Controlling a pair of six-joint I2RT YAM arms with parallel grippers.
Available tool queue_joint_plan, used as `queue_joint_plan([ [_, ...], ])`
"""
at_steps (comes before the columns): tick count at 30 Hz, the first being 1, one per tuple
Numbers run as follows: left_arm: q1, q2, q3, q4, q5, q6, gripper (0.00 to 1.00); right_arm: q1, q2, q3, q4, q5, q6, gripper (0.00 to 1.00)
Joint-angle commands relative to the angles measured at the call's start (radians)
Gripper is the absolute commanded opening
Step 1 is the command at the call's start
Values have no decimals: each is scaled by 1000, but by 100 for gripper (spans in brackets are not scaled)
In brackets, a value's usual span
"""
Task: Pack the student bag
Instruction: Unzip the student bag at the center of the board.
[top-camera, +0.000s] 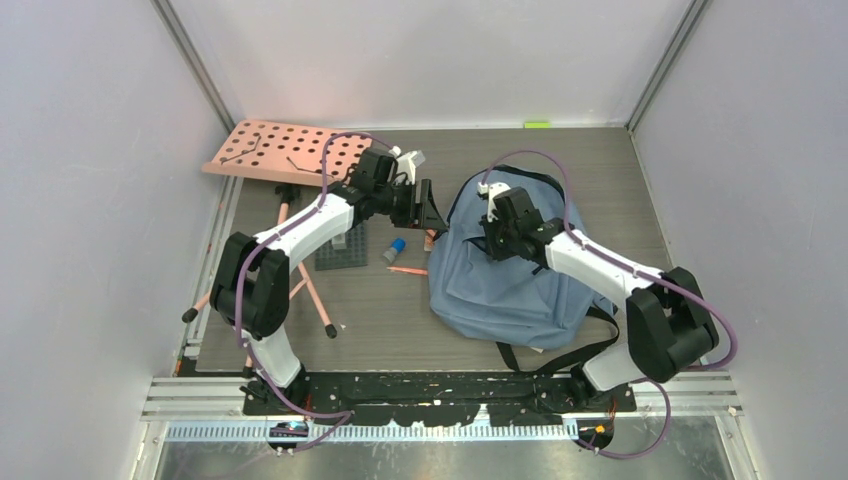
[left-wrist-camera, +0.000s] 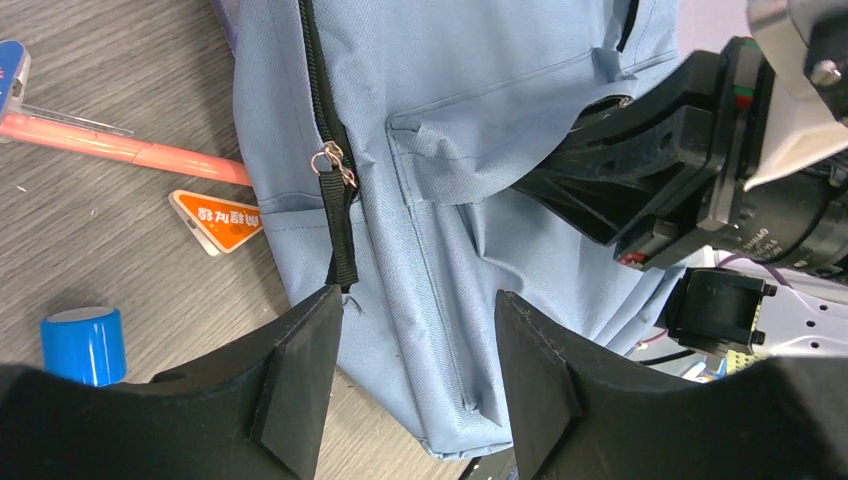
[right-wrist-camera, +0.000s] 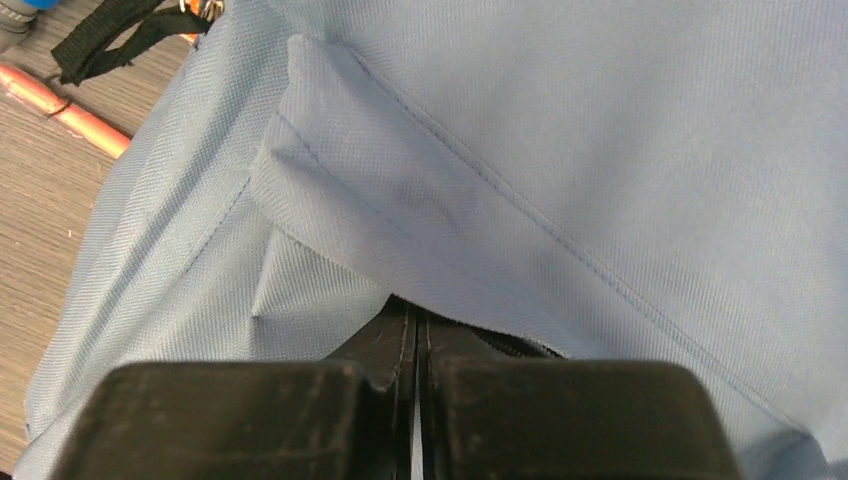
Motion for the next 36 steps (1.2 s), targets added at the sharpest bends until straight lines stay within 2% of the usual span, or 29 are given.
queue_joint_plan([
  [1, -4, -28, 37, 11, 24, -2, 59, 36, -111, -29, 21, 110, 43, 1],
  [7, -4, -31, 38, 11, 22, -2, 59, 77, -255, 20, -151, 140, 84, 1],
  [12, -4, -35, 35, 12, 23, -4, 59, 78, -294, 53, -279, 177, 161, 1],
  [14, -4, -38, 35, 12, 23, -4, 59, 79, -291, 62, -320, 264, 220, 9],
  [15, -4, -38, 34, 12, 23, -4, 59, 79, -285, 75, -358, 302, 271, 21],
  [16, -4, -41, 33, 12, 23, -4, 59, 79, -276, 84, -379, 378, 299, 25],
  [18, -4, -45, 34, 12, 20, -2, 60, 79, -266, 110, -449, 475, 444, 40],
  [19, -4, -48, 34, 12, 19, -2, 60, 80, -265, 118, -484, 494, 476, 49],
  [21, -4, -51, 33, 12, 17, -1, 60, 96, -271, 106, -481, 497, 536, 60],
  [23, -4, -53, 33, 11, 17, -1, 60, 135, -283, 82, -444, 484, 565, 67],
  [27, -4, -54, 33, 9, 18, -2, 60, 227, -282, 77, -387, 473, 592, 73],
  [36, -4, -62, 32, 7, 15, 2, 60, 369, -113, 159, -386, 521, 612, 74],
])
